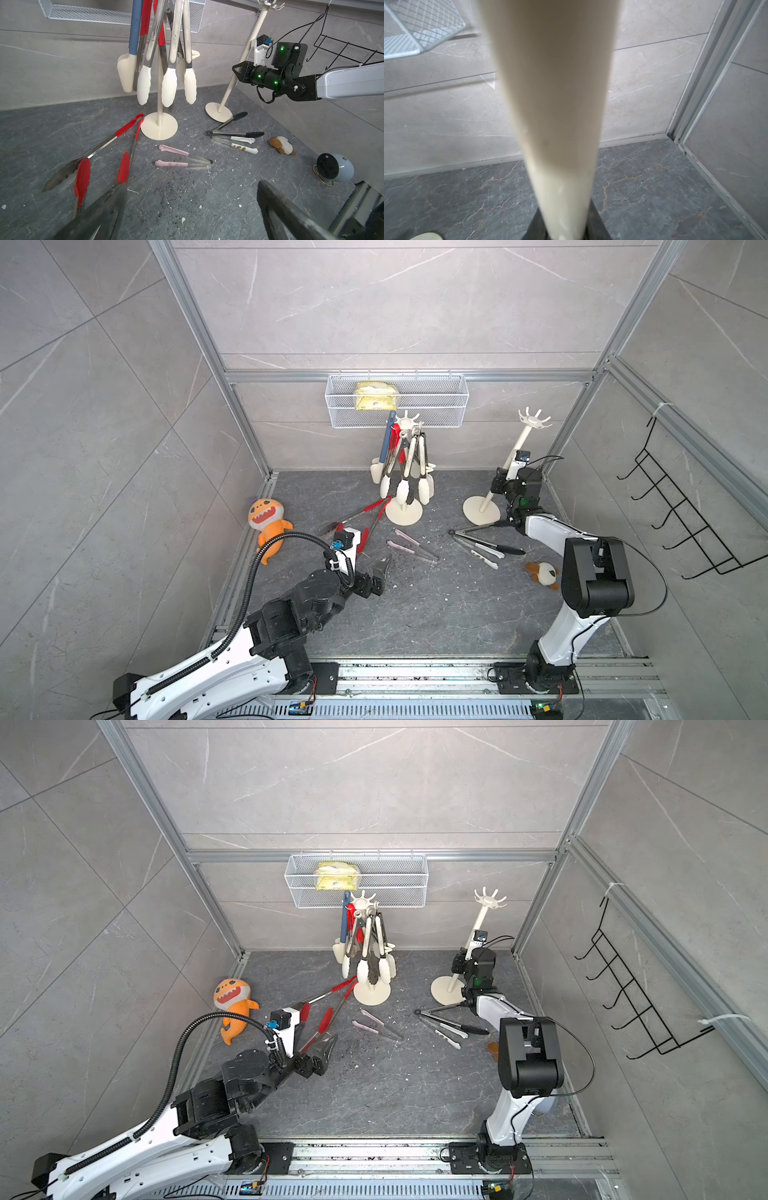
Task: Hang food tongs on kitchen utensil racks
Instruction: Move the rack to the center of the board.
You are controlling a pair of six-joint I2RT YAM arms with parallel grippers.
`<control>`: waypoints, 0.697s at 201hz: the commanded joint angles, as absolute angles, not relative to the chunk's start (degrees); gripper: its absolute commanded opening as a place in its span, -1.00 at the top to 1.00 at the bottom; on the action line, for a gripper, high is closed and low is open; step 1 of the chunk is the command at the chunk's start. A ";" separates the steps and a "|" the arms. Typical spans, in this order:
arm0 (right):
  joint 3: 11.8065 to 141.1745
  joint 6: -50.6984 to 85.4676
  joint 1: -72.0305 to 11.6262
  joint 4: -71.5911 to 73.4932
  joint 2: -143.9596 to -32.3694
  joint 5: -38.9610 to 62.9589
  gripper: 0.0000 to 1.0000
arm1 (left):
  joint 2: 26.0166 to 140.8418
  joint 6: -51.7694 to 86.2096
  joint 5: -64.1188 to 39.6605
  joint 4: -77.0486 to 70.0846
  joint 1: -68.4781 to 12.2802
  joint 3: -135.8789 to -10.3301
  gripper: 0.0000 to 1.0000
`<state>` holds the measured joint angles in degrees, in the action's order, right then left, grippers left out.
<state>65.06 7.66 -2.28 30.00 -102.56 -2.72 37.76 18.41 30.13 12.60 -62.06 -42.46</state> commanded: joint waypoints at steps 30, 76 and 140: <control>63.12 6.66 -7.40 27.82 -98.27 -0.25 0.63 | 37.66 18.98 31.89 10.94 -62.09 -42.28 -0.99; 61.42 5.58 -11.07 27.07 -96.64 -0.28 0.64 | 37.35 19.12 31.90 10.99 -62.14 -42.03 -0.99; 59.65 5.29 -16.68 26.26 -93.58 0.24 0.64 | 37.01 18.93 32.33 11.42 -62.19 -42.06 -0.99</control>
